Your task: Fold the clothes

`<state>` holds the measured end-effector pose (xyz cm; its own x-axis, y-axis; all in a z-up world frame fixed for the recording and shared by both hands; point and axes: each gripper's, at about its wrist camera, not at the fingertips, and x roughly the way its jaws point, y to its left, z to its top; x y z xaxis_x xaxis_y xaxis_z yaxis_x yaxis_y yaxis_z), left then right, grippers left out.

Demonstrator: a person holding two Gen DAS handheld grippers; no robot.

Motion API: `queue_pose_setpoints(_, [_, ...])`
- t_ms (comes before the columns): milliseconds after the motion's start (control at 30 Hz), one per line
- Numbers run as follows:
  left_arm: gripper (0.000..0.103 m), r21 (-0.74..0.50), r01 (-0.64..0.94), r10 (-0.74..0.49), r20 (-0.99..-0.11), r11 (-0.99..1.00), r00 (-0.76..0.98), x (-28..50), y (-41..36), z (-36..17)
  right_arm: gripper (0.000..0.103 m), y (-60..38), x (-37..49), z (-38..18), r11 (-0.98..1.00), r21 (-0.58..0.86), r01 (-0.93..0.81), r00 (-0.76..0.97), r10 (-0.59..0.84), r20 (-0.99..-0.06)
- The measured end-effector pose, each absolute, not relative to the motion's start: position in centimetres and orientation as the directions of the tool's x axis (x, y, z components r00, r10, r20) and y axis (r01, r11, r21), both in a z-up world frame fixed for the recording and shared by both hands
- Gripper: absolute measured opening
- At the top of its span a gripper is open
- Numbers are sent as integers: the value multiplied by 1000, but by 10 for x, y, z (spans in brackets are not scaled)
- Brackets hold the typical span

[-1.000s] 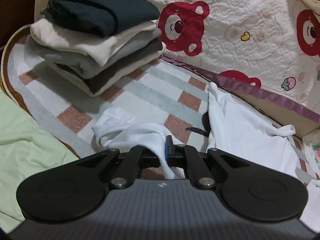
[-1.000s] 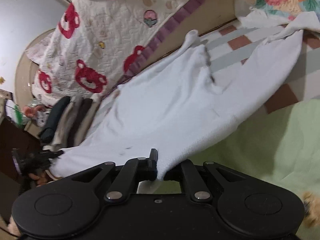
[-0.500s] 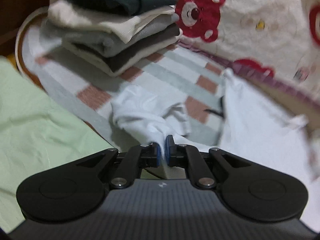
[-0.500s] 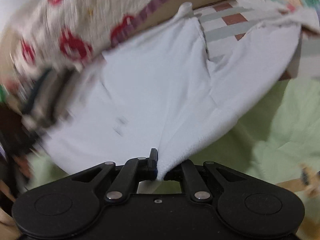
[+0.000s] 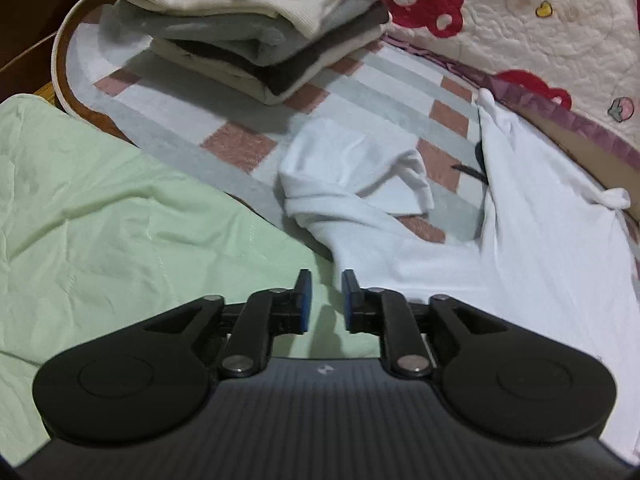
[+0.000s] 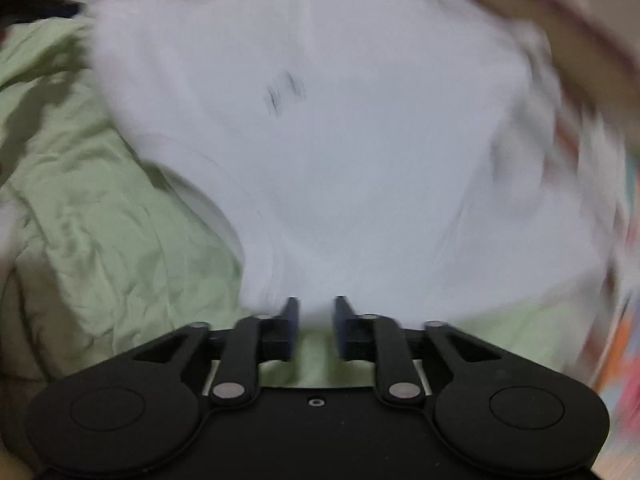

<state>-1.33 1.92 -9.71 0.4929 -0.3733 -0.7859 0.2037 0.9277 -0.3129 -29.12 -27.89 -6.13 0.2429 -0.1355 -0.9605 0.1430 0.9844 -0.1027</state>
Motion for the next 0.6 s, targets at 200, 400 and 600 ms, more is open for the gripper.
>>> queue_pose_setpoints(200, [35, -478, 122, -475, -743, 870, 472, 6, 38, -109, 46, -252, -231, -65, 1000, 16, -18, 399, 22, -916])
queue_pose_setpoints(400, [42, -555, 18, -497, -730, 832, 470, 20, 29, -140, 46, -225, -172, -70, 975, 108, -195, 518, 195, -833])
queue_pose_setpoints(600, [58, -541, 13, -471, -721, 841, 508, 45, 24, -152, 46, -199, -143, -86, 954, 160, -255, 566, 281, -775])
